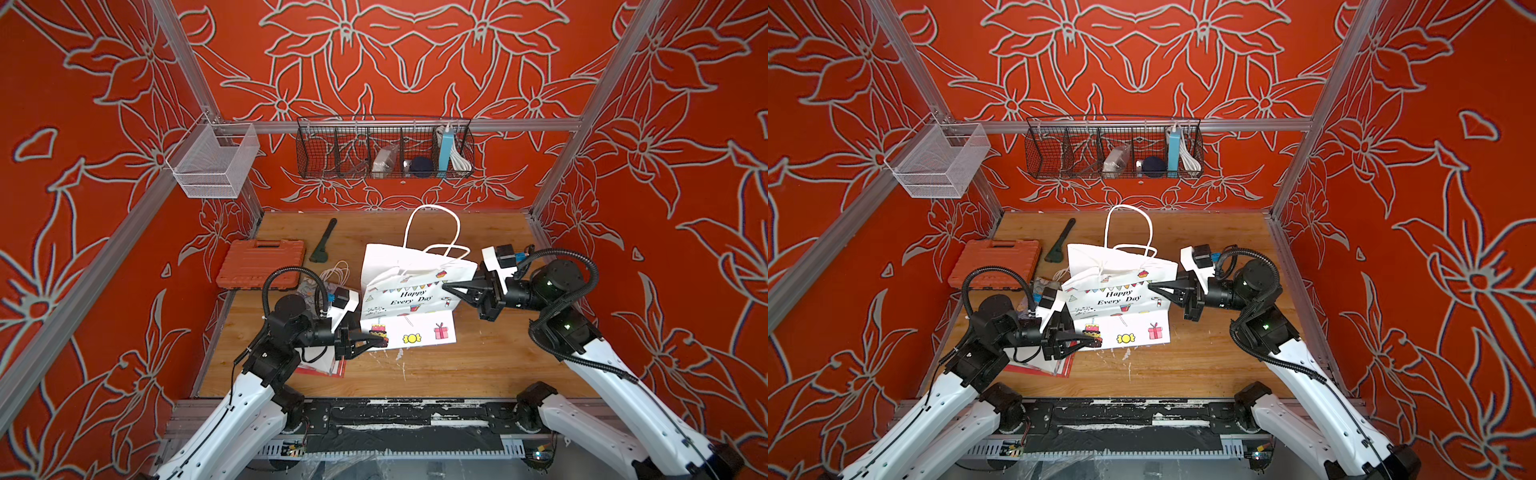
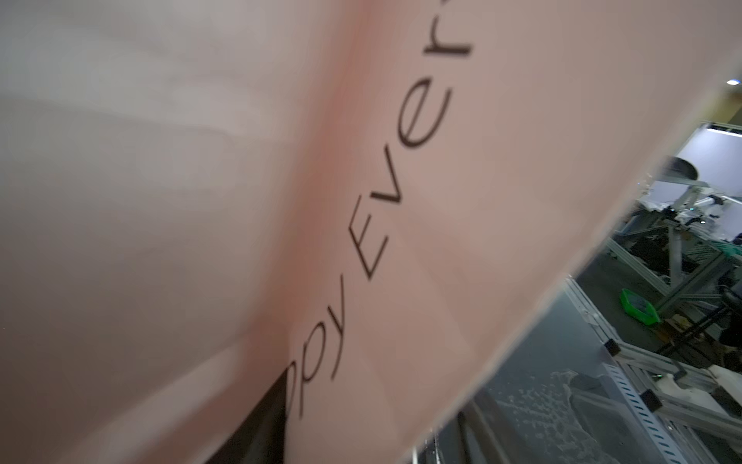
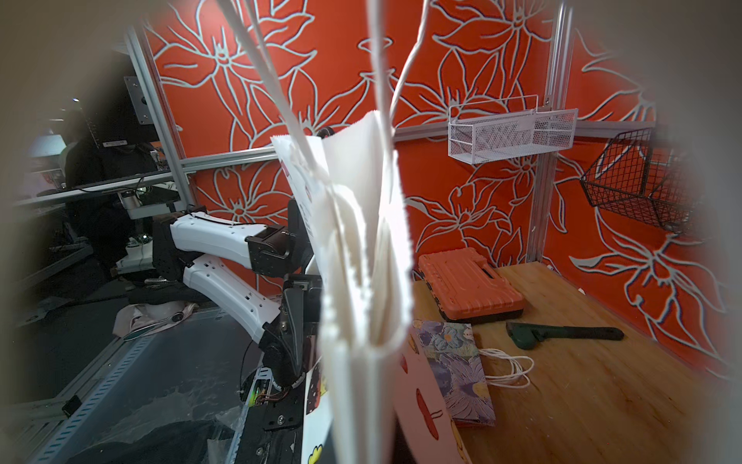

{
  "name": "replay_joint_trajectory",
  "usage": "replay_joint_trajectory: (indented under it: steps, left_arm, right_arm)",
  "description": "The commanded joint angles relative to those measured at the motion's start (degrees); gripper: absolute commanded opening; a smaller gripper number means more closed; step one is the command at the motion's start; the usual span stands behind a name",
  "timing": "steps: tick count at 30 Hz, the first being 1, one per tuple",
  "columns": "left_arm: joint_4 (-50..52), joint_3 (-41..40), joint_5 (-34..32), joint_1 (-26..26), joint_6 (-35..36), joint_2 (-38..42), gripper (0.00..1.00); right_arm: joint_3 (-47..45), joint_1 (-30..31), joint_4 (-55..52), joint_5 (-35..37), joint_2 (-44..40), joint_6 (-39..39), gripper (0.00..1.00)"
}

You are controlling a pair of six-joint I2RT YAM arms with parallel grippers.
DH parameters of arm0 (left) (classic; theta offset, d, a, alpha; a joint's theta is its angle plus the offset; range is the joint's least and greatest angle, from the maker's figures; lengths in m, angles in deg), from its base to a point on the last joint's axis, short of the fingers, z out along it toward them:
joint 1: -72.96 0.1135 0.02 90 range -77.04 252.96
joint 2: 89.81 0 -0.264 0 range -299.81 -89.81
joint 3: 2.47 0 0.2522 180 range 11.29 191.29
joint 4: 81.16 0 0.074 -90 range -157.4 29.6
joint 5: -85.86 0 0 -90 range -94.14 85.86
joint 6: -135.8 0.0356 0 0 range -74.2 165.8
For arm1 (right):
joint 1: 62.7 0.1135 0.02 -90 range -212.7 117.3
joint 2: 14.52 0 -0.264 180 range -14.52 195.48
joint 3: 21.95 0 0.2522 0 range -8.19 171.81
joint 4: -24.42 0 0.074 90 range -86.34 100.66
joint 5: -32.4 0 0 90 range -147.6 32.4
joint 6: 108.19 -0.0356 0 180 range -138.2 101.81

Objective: Put away the paper bag
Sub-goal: Press the paper bag.

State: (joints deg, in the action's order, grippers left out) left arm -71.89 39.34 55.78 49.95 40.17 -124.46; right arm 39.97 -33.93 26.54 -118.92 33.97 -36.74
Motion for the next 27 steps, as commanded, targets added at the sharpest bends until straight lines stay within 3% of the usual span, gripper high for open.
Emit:
replay_joint_trajectory:
  steps: [1,4,9,11,21,27]
  left_arm:
    - [-4.05,0.15,4.58,-1.31,0.24,0.95,0.55]
    - [-0.83,1.09,-0.19,-1.34,3.48,1.83,0.59]
    - [9.1,3.51,-16.92,-1.34,11.31,4.25,0.64]
    - [9.98,3.7,-19.08,-1.34,12.38,4.71,0.64]
    - [-4.32,3.49,0.63,-1.32,2.24,-2.77,0.53]
    - [-7.22,5.06,4.54,-1.33,-0.27,-3.59,0.43]
  right_arm:
    - [1.51,0.23,5.7,-3.09,0.81,-3.16,0.0]
    - [2.25,0.23,1.08,-3.41,0.43,-0.38,0.0]
    - [5.06,0.19,-19.42,0.87,-3.92,13.55,0.0]
    - [5.54,0.23,-23.42,1.9,-4.87,15.64,0.0]
    - [1.76,0.56,-8.65,-3.35,-1.76,5.33,0.0]
    - [-0.02,0.6,-9.95,-3.44,-2.37,6.14,0.0]
